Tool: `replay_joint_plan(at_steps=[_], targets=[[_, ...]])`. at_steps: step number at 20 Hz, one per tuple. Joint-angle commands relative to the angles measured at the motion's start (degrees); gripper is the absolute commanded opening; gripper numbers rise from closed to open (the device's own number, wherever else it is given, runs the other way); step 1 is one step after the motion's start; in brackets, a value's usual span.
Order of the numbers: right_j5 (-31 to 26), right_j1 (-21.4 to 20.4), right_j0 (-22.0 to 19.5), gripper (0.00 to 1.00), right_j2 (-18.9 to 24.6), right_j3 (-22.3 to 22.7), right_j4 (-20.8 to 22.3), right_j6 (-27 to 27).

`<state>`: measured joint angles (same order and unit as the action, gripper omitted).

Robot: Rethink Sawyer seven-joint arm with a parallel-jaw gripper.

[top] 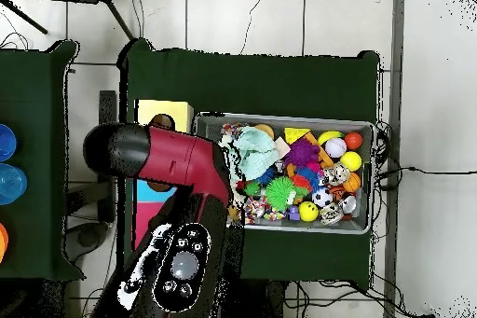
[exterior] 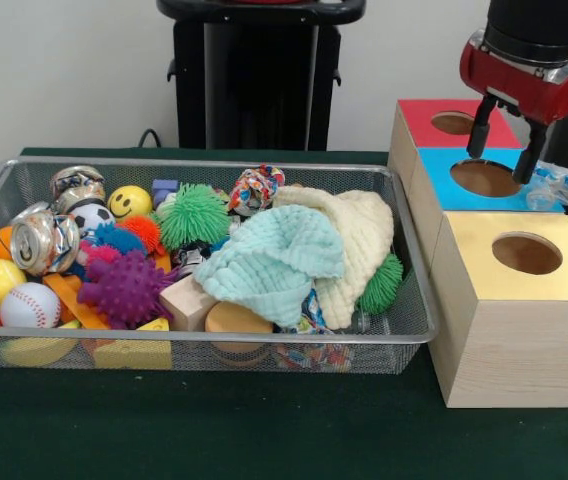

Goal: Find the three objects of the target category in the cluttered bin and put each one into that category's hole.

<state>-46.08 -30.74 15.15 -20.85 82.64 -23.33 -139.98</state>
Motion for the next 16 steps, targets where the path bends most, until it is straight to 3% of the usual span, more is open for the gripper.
replay_joint_plan(at_steps=[1, 16], targets=[[1.91, 1.51, 1.04, 1.0, 4.67, 2.74, 0.02, -9.07], [1.12, 4.47, 3.01, 1.0, 3.4, -1.76, -1.66, -12.91]])
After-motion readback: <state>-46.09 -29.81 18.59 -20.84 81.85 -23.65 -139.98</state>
